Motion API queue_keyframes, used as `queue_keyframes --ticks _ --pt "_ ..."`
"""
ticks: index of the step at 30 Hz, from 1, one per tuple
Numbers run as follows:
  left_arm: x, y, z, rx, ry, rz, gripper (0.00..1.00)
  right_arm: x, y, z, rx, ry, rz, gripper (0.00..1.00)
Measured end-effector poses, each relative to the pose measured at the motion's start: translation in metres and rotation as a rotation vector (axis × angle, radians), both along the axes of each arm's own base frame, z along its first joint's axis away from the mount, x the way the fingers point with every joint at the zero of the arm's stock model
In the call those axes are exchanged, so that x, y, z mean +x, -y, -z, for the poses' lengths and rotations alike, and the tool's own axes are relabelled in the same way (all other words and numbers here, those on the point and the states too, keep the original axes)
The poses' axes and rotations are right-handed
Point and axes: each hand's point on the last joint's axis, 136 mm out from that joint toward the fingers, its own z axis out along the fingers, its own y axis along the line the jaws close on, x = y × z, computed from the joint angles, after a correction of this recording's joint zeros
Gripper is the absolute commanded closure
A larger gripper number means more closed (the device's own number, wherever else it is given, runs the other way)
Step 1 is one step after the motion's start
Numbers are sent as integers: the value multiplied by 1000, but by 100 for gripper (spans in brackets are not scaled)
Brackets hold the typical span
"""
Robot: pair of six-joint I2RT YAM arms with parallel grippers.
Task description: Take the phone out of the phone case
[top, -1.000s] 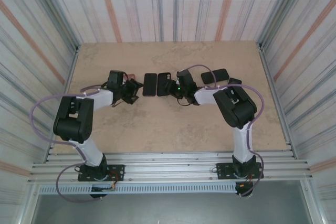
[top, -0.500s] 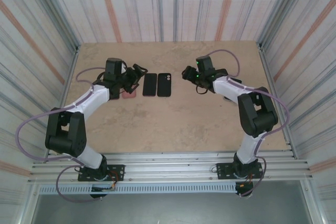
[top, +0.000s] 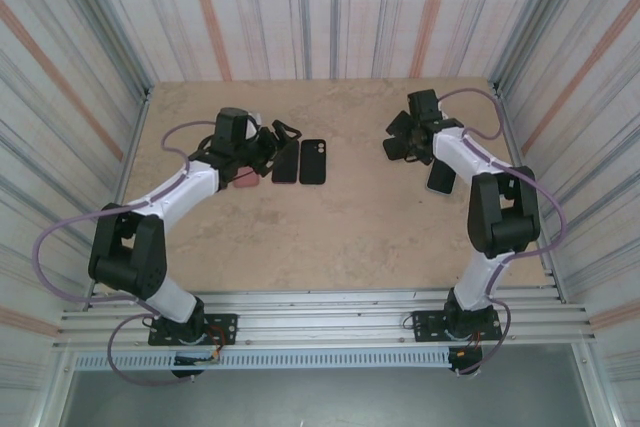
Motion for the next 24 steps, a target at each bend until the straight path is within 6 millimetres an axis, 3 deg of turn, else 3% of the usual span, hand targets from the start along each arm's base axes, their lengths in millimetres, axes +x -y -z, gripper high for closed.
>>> queue_keyframes --ticks 3,7,14,24 --pt "1 5 -1 -10 6 14 1 11 10 3 5 -27 53 1" --pt "0 7 -1 -17 4 25 1 15 19 22 -2 -103 105 1" --pt "0 7 -1 -17 4 26 1 19 22 49 -11 -208 166 1" --pt "-1 7 1 -13 -3 27 1 26 25 67 5 -272 234 0"
